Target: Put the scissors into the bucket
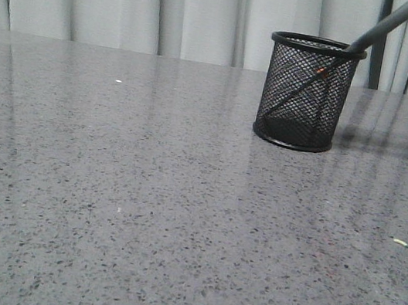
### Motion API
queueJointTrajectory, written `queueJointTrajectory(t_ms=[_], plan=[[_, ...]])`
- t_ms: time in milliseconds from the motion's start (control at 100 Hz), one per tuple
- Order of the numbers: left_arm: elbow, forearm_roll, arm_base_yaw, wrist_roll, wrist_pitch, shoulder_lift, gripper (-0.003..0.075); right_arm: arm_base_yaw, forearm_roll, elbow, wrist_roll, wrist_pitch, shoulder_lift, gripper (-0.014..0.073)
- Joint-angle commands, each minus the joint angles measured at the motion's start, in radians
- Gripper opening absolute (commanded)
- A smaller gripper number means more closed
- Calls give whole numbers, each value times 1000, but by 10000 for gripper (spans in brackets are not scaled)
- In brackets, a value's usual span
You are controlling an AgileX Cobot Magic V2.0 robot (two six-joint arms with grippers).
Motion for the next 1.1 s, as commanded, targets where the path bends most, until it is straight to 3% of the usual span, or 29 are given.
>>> queueJointTrajectory(t_ms=[0, 850, 980, 1090], plan=[[42, -4, 5, -19, -62, -30, -20, 1, -1, -24, -4, -81, 19, -68], [40, -2, 5, -19, -49, -28, -20, 1, -3, -24, -4, -83, 19, -68], [40, -2, 5, -19, -49, -28, -20, -4, -149, 6, -4, -106, 17, -68], [40, -2, 5, -19, -49, -28, -20, -52, -154, 88, -4, -180, -2, -68]])
